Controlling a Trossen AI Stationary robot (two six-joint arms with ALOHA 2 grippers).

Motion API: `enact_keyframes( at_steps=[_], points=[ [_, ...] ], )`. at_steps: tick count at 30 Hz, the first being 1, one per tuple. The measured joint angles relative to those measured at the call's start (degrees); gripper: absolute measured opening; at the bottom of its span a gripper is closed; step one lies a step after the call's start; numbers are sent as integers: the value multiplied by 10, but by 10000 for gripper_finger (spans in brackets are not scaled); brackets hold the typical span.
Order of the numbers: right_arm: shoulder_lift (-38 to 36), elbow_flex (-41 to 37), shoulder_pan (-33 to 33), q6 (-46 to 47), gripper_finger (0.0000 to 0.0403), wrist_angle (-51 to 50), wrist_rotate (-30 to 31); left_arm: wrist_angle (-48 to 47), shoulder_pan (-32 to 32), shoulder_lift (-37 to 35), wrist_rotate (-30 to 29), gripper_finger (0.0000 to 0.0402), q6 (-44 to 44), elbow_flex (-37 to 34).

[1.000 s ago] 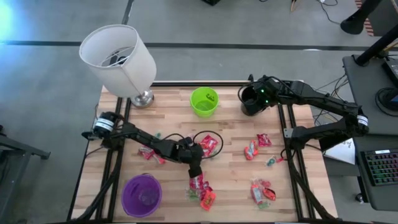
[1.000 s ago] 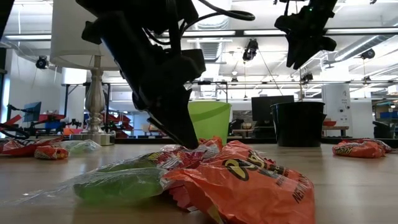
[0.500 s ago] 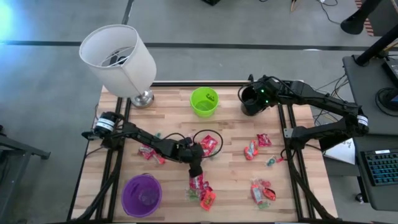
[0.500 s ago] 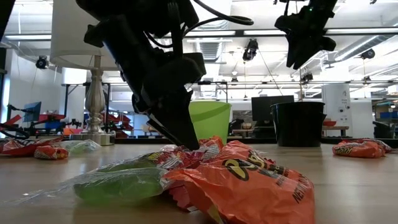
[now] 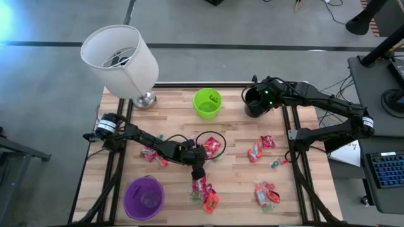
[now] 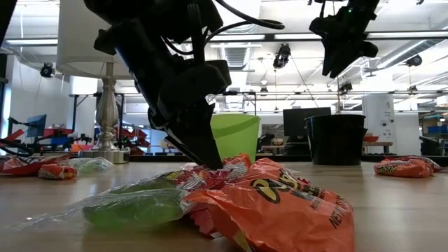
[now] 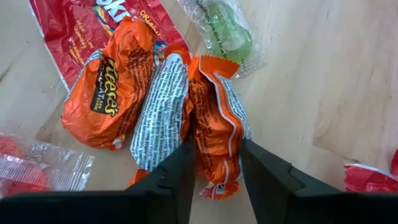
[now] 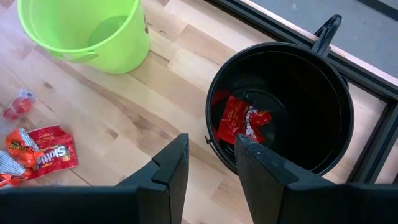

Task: Sort candy
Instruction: Put the orange chocolate into the green bucket

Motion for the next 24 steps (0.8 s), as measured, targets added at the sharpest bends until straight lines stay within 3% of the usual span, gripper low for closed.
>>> enact_keyframes(
  at_steps=[9,15,24],
  points=[
    [0,0,0,0,123,0,0,4,0,0,9,41,2,0],
    [0,0,0,0,123,0,0,6,0,0,49,6,18,0],
    [0,0,0,-2,123,0,0,7,0,0,52,3,21,0]
  ],
)
